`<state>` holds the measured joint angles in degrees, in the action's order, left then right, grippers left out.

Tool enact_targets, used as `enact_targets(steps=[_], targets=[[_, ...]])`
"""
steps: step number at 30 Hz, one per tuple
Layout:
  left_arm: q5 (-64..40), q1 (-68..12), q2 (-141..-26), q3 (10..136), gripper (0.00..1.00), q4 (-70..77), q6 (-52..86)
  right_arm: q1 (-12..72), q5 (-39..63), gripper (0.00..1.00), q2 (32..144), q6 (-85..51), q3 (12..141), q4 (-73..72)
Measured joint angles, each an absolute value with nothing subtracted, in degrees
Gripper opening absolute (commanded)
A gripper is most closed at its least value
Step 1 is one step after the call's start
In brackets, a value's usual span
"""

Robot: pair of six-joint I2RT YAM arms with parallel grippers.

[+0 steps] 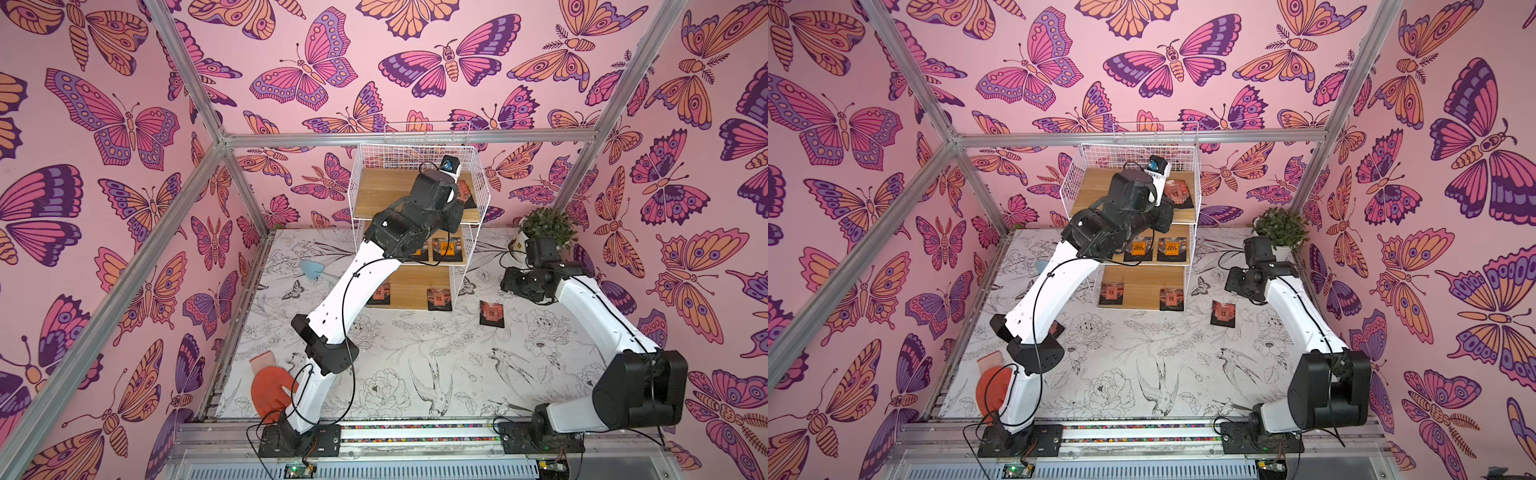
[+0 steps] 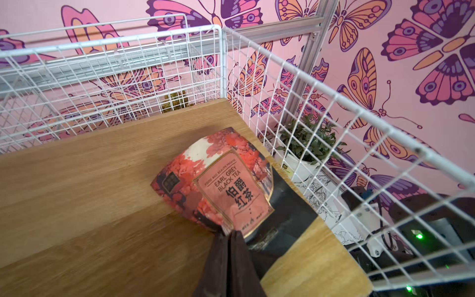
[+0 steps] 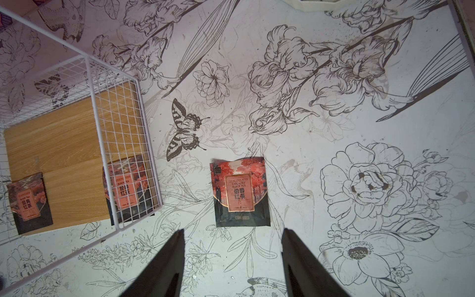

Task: Remove the tea bags from the shelf
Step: Pick up the tea bag from the shelf.

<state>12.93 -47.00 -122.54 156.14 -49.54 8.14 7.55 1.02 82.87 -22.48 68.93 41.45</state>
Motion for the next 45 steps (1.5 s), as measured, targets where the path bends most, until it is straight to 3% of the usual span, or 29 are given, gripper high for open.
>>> enact_targets(steps=[11,17,25,34,37,40,45], targets=[[8.86,-47.05,-120.22,154.52,0.00,-51.00,8.60,7.55,1.19,0.64,82.87,-22.50,68.93,41.15],[7.11,-47.18,-113.32,147.09,0.00,-51.53,9.54,7.55,1.26,0.64,82.87,-22.50,69.21,41.15],[7.29,-47.27,-95.18,127.46,0.00,-48.64,11.73,7.55,1.83,0.64,82.32,-22.48,70.43,41.12],[14.79,-46.94,-66.19,89.52,0.00,-47.18,20.10,7.53,1.78,0.64,78.41,-22.35,70.50,41.17],[16.84,-43.31,-56.47,78.28,0.00,-49.34,24.93,7.53,1.80,0.64,77.69,-22.26,70.50,41.15],[15.77,-34.13,-50.59,69.43,0.00,-50.96,28.67,7.53,1.80,0.64,77.60,-22.15,70.50,41.17],[10.15,-18.50,-51.37,55.40,0.00,-47.44,32.03,7.53,1.80,0.64,77.60,-22.02,70.50,41.17]])
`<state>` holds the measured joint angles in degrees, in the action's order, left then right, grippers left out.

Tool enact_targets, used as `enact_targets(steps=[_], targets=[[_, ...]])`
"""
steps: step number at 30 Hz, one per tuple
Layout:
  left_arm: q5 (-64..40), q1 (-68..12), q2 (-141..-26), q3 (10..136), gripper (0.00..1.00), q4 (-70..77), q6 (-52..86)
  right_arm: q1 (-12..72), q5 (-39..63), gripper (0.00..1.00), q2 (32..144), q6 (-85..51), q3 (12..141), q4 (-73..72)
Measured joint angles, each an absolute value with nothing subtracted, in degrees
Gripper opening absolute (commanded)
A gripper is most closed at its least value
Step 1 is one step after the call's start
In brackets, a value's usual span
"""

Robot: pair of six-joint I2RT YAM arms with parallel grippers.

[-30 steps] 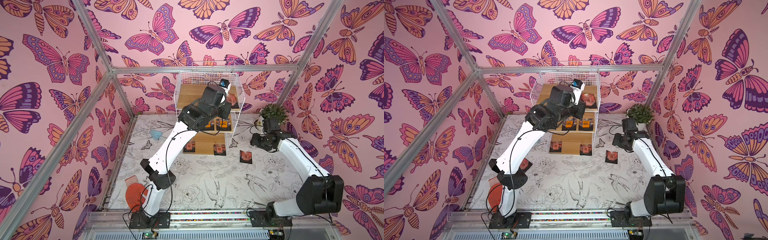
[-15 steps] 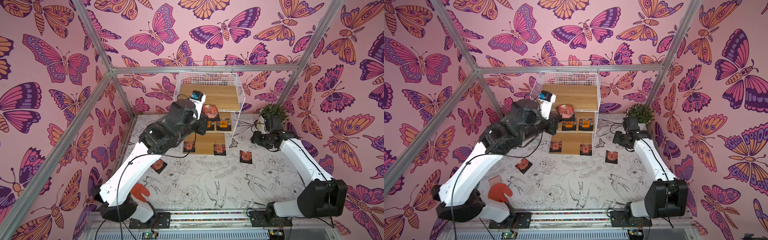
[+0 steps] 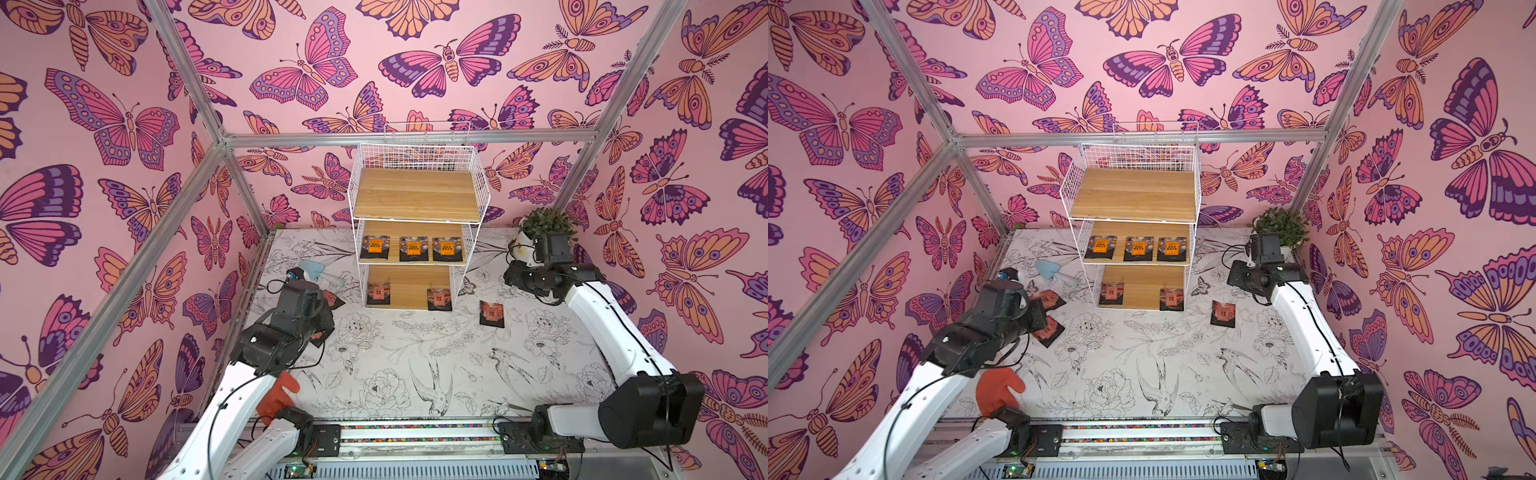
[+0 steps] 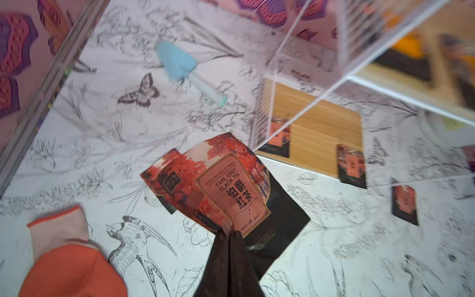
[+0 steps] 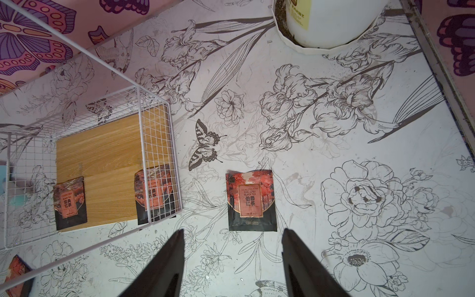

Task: Remove the tea bags from the shelf
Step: Place the tea bag at the center of the board.

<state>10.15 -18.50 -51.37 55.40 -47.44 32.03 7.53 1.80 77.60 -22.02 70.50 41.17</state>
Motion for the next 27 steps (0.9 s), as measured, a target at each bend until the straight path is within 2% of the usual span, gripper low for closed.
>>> enact_targets(steps=[5,23,27], targets=[[7.38,-12.49,-59.05,47.75,0.00,-42.24,32.60,7.53,1.54,0.64,77.47,-21.58,70.50,41.19],[5.21,-5.61,-81.30,44.62,0.00,-25.32,32.16,7.53,0.36,0.64,75.64,-20.27,71.20,43.72],[4.23,-5.58,-81.41,44.01,0.15,-24.40,32.08,7.79,-1.43,0.64,70.11,-19.55,71.77,46.50]])
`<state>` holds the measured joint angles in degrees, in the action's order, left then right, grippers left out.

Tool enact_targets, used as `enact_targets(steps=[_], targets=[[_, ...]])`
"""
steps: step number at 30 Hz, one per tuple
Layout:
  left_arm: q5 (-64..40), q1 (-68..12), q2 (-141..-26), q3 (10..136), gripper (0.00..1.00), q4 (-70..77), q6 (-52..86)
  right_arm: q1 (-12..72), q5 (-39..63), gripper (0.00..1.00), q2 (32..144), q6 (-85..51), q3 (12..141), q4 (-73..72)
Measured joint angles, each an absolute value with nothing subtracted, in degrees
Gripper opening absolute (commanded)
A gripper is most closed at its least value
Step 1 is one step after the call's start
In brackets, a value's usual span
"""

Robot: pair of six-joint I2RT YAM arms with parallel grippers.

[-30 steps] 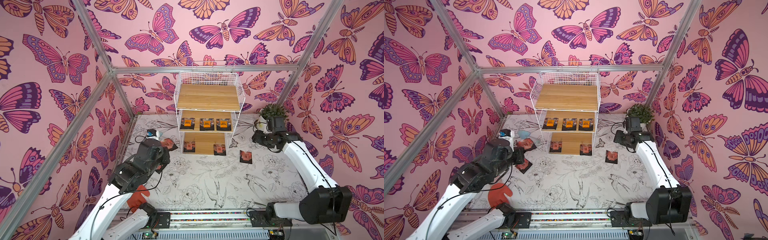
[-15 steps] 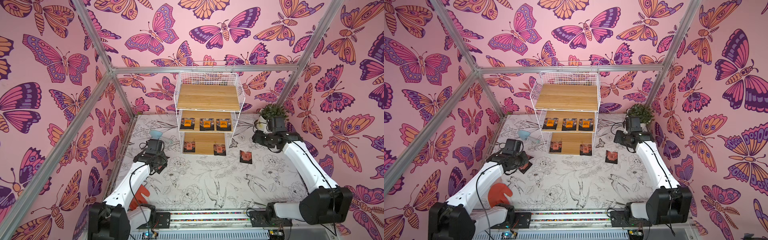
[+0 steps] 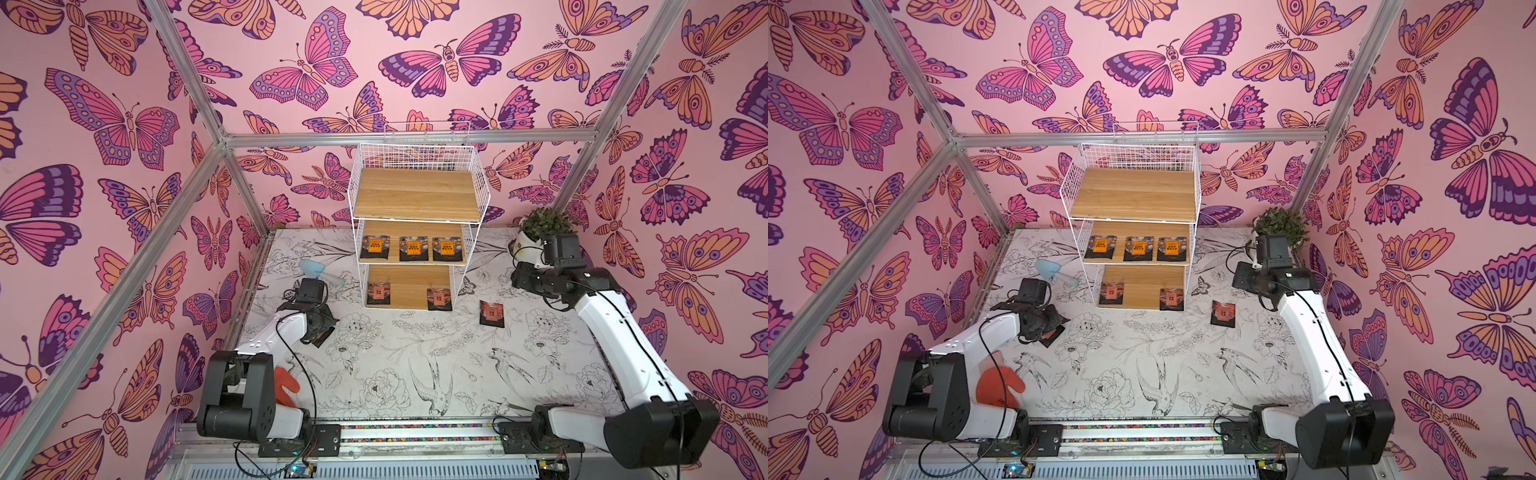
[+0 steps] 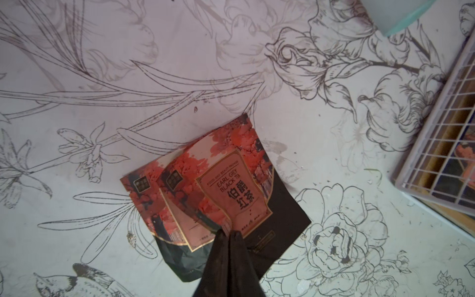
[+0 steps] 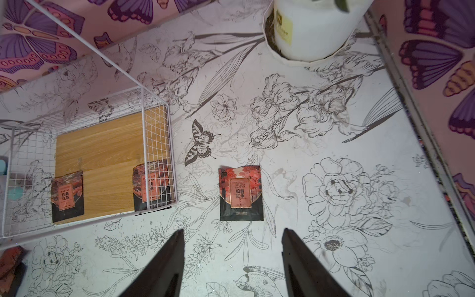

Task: Remove the tea bags from the shelf
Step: Place the tea bag at the center of the board, then pick up the tea bag from the shelf.

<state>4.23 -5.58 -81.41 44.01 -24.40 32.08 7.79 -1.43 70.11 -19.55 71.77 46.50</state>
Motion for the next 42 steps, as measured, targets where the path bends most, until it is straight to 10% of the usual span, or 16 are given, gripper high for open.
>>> enact_targets(steps=[12,26,32,42], targets=[[3.51,-5.58,-76.84,42.83,0.52,-24.86,32.05,20.27,-12.82,0.70,57.56,-20.71,80.25,58.52],[1.30,-4.32,-64.97,45.60,0.67,-28.42,31.38,71.24,-38.44,0.77,71.29,-34.85,82.54,56.49],[-0.54,-3.62,-63.70,46.00,0.76,-28.82,31.11,74.22,-42.94,0.98,84.99,-32.77,90.50,49.34],[-2.15,-2.24,-63.53,46.59,0.79,-28.58,31.16,68.64,-43.46,0.99,101.43,-34.24,111.04,48.93]])
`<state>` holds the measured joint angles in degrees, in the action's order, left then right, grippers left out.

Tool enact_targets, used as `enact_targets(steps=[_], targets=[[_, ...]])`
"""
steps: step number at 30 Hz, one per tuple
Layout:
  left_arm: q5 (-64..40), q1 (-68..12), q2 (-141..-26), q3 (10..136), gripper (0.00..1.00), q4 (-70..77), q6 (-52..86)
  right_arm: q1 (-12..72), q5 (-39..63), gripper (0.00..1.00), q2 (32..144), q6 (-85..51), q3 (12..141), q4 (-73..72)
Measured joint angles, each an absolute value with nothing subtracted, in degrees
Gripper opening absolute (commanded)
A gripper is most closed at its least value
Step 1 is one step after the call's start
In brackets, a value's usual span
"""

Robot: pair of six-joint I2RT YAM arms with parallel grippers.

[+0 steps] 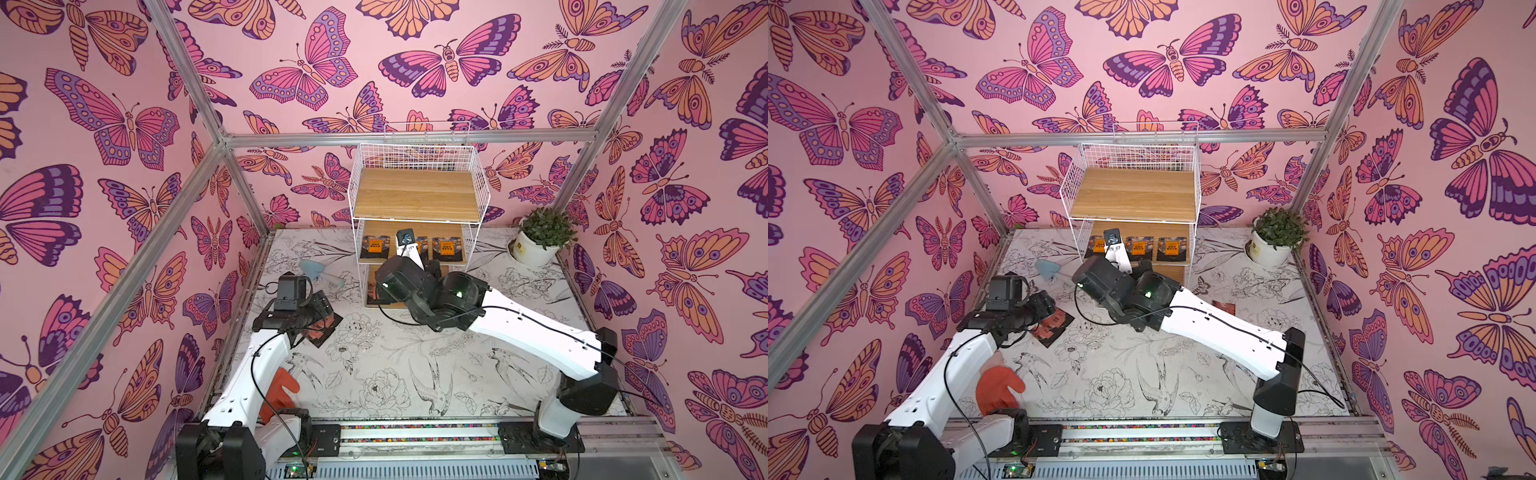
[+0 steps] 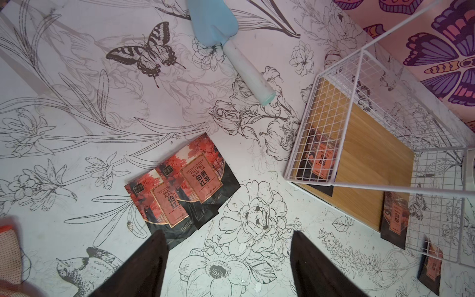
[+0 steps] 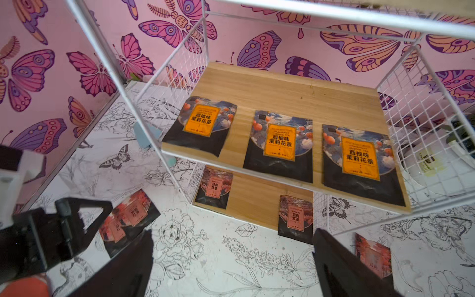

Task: Remove the tea bags from the shelf
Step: Pick up the tea bag from the shelf.

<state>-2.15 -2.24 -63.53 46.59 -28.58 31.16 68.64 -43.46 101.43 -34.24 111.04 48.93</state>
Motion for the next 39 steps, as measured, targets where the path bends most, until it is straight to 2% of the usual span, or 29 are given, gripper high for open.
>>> enact_targets(steps=[18,25,31,39], targets=[[-6.50,2.46,-64.27,42.46,0.79,-22.81,32.25,64.97,-40.97,0.97,115.68,-39.29,126.06,49.01],[-7.79,5.91,-64.01,38.48,0.79,-19.68,33.54,64.95,-41.12,0.97,118.43,-39.66,128.33,49.08],[-13.26,11.68,-67.37,37.65,0.79,-14.87,35.05,64.49,-41.01,0.95,119.28,-40.27,128.95,49.06],[-16.84,13.23,-69.17,37.54,0.79,-12.58,35.92,63.83,-40.01,0.90,119.33,-40.51,128.95,49.06]])
